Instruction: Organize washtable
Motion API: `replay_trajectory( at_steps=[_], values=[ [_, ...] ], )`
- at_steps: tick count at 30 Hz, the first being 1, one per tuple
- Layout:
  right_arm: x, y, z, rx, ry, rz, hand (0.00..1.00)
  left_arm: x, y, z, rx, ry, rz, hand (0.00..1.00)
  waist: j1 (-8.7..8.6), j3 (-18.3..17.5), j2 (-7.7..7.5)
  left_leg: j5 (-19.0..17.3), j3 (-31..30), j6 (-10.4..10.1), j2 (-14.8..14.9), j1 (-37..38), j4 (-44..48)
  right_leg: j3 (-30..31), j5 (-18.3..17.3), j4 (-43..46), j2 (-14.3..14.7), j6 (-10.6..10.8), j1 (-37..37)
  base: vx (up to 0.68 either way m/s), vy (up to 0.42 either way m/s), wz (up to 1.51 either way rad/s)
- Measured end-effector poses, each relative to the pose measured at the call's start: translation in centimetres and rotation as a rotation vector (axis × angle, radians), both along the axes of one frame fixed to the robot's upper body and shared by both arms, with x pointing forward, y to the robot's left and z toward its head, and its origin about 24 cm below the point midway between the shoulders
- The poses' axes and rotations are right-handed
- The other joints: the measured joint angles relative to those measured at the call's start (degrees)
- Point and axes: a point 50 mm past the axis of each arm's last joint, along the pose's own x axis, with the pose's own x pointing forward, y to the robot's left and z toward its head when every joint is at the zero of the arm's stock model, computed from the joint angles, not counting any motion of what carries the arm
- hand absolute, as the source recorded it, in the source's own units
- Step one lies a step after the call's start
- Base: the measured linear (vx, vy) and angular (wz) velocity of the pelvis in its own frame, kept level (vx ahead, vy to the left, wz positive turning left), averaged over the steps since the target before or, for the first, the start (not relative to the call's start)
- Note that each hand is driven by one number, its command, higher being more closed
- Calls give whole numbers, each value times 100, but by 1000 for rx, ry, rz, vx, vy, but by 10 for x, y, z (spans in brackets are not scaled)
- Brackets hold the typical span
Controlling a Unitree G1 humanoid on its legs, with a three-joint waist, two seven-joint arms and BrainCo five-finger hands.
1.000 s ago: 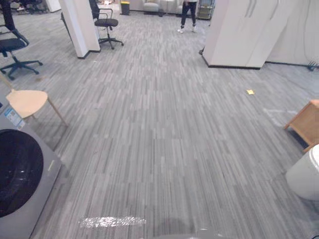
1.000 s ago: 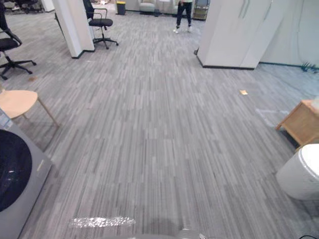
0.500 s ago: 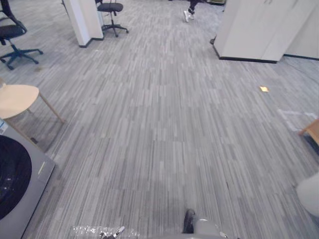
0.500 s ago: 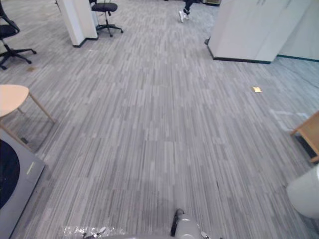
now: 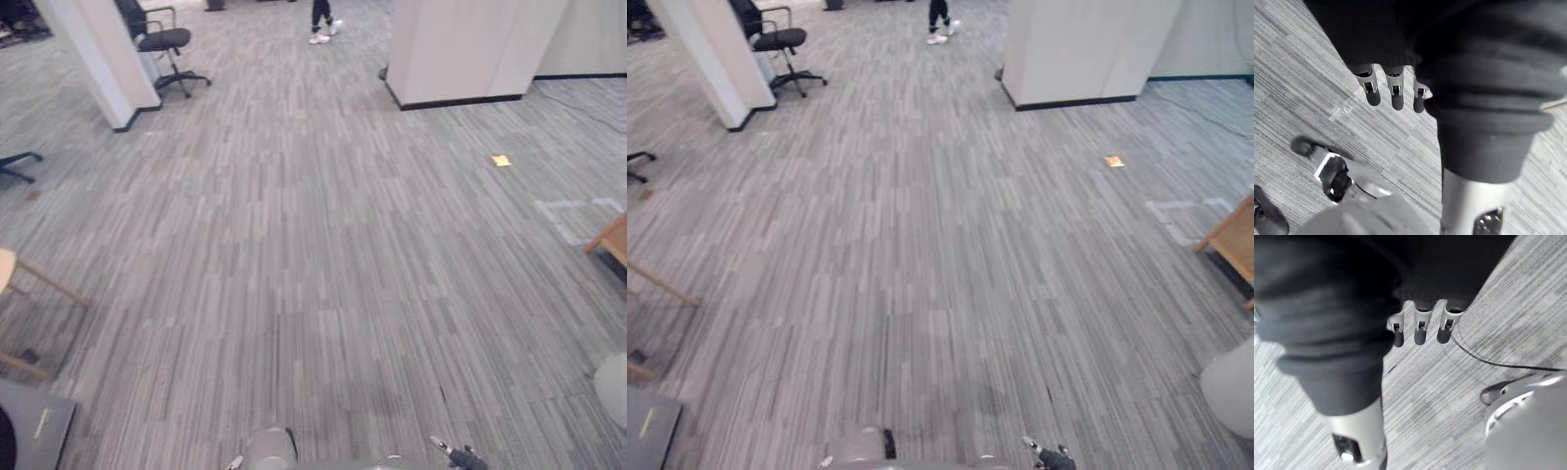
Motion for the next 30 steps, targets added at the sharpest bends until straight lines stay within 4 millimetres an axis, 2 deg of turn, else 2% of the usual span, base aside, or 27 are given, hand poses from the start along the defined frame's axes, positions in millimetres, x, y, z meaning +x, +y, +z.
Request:
replay_trajectory(
  at_steps=[1, 2, 3, 4, 5, 6, 7, 9, 11, 12, 13, 14, 15, 16, 17, 19, 20, 21, 22, 23, 24, 25, 26, 27, 28, 29, 30],
  values=[
    [2, 3, 0, 3, -7, 14, 0, 0, -1, 0, -3, 0, 1, 0, 23, 4, 6, 32, -11, -7, -123, 6, -990, 97, -54, -83, -26, 96, 97, 318, 204, -42],
    [4, 4, 1, 2, -11, 24, 0, 0, -1, 0, -3, 1, 2, 0, 24, 4, 10, 62, -45, -17, -193, 21, -1484, 139, -105, -95, -49, 173, 129, 302, 216, -39],
    [6, 5, 1, -1, -16, 43, 0, -1, -1, 0, -3, 1, 2, 0, 45, 10, -13, 443, -123, 54, -320, 49, -2107, 242, -208, -100, -126, 290, 207, 403, 258, -41],
    [4, 8, 0, -1, -6, 70, 0, -1, 3, 1, 6, 0, 5, 0, 143, -23, -109, 759, -39, 261, -532, 221, -2353, 391, -251, -153, -296, 368, 313, 429, 249, -35],
    [3, 11, 0, 3, -1, 91, 0, 0, 5, 1, 14, -6, 4, 0, 152, -34, -122, 731, 27, 291, -600, 272, -2411, 423, -237, -198, -373, 387, 291, 507, 267, -21],
    [10, 18, 0, 11, -15, 137, 0, 5, 8, 2, 27, -24, 0, 0, 127, -12, -247, 657, 107, 476, -630, 216, -2262, 453, -98, -268, -388, 352, 296, 387, 199, -11],
    [11, 21, 0, 11, -17, 156, 0, 7, 9, 3, 28, -29, 9, 0, 171, 2, -259, 496, 184, 565, -603, 189, -2043, 604, 58, -346, -404, 332, 342, 361, 206, -13],
    [10, 21, 0, 7, -9, 164, 0, 5, 10, 2, 26, -21, 14, 0, 242, -7, -260, 324, 237, 613, -554, 222, -1716, 890, 318, -342, -455, 368, 414, 275, 203, -22],
    [7, 18, -1, 5, 3, 172, 0, 2, 11, 2, 18, -18, 26, 0, 329, -55, -241, 20, 214, 635, -586, 285, -1534, 1192, 328, 148, -466, 410, 229, 242, 191, -45],
    [3, 16, -2, 12, 20, 187, 0, -8, 9, 1, 2, -3, 48, 0, 322, -164, -228, -380, 183, 591, -593, 406, -1720, 1257, 94, 1093, -464, 783, -207, 222, 153, -46],
    [3, 17, -3, 23, 21, 187, 0, -12, 13, 1, 9, 7, 51, 0, 316, -162, -327, -477, 249, 622, -685, 469, -1719, 1338, -55, 1843, -563, 1022, -518, 216, 133, -27],
    [5, 17, -2, 25, 14, 190, 0, -19, 15, 1, 8, 33, 47, 0, 263, -118, -401, -575, 286, 659, -808, 587, -1699, 1498, 9, 2853, -646, 1255, -950, 230, 106, 5],
    [3, 13, -2, 18, 12, 185, 0, -24, 19, 1, 5, 62, 40, 0, 240, -87, -455, -718, 251, 737, -943, 825, -1635, 1671, 531, 3938, -705, 1813, -1350, 321, 107, 38],
    [-3, 7, -2, 9, 27, 173, 0, -31, 19, 0, -1, 89, 20, 0, 207, -80, -466, -879, 117, 809, -1038, 1130, -1627, 1655, 999, 4690, -700, 1846, -1485, 304, 59, 53],
    [-6, 4, -3, 2, 37, 178, 0, -33, 19, 0, -5, 93, 17, 0, 202, -78, -465, -944, 43, 831, -1059, 1276, -1631, 1600, 963, 5017, -694, 1794, -1574, 335, 20, 71],
    [-17, 2, -4, -2, 67, 180, 0, -41, 14, -1, -29, 114, 6, 0, 105, -69, -419, -1090, -262, 819, -1041, 1748, -1818, 1086, 425, 5635, -691, 1093, -2239, 362, -32, 69],
    [-18, 2, -4, -4, 66, 171, 0, -43, 12, -1, -37, 119, 14, 0, 99, -65, -393, -1105, -331, 792, -1008, 1832, -1900, 969, 310, 5541, -678, 942, -2418, 400, -100, 62],
    [-19, -1, -3, -12, 61, 164, 0, -45, 9, -2, -49, 122, 46, 0, 71, -51, -318, -1144, -472, 714, -894, 2031, -2024, 786, 177, 5119, -646, 809, -2715, 449, -148, 61],
    [-25, -2, -2, -17, 68, 152, 0, -47, 4, -2, -57, 119, 81, 0, 68, -17, -231, -1175, -588, 602, -732, 2344, -2181, 702, 95, 4179, -597, 795, -2917, 428, -152, 57],
    [-25, -3, -2, -19, 68, 152, 0, -48, 3, -2, -58, 119, 86, 0, 65, -17, -212, -1198, -600, 561, -692, 2407, -2210, 690, 95, 3961, -588, 795, -2937, 495, -181, 51],
    [-27, -4, -2, -21, 72, 150, 0, -48, 2, -3, -59, 119, 94, 0, 46, -2, -172, -1239, -667, 486, -564, 2655, -2359, 661, 148, 2917, -550, 752, -2963, 425, -170, 32],
    [-27, -4, -2, -21, 72, 154, 0, -49, 1, -3, -60, 121, 91, 0, 39, -6, -165, -1270, -668, 431, -505, 2756, -2431, 661, 260, 2385, -517, 682, -2972, 545, -245, 44],
    [-26, -3, -1, -25, 67, 172, 0, -48, 1, -2, -57, 114, 84, 0, 11, -9, -157, -1380, -672, 243, -405, 2924, -2491, 685, 611, 1432, -452, 603, -2941, 566, -288, 40],
    [-29, 1, -2, -19, 79, 198, 0, -47, 3, -2, -52, 103, 89, 0, -7, 5, -204, -1504, -748, 33, -368, 3128, -2503, 726, 1447, 894, -431, 644, -2890, 580, -302, 40],
    [-31, 0, -2, -21, 84, 202, 0, -46, 1, -2, -57, 100, 98, 0, -6, -7, -183, -1519, -791, 4, -330, 3221, -2485, 718, 1811, 983, -429, 639, -2855, 601, -293, 14],
    [-29, -8, -1, -40, 88, 216, 0, -45, -6, -3, -77, 99, 95, 0, 47, -47, -1, -1406, -781, -140, -135, 3268, -2458, 608, 1592, 1301, -276, 481, -2897, 575, -280, 1],
    [-27, -8, 0, -47, 81, 229, 0, -45, -8, -4, -85, 96, 87, 0, 20, -55, 34, -1086, -787, -257, -86, 3284, -2430, 557, 1243, 1635, -262, 402, -2981, 648, -329, -6]
  ],
)
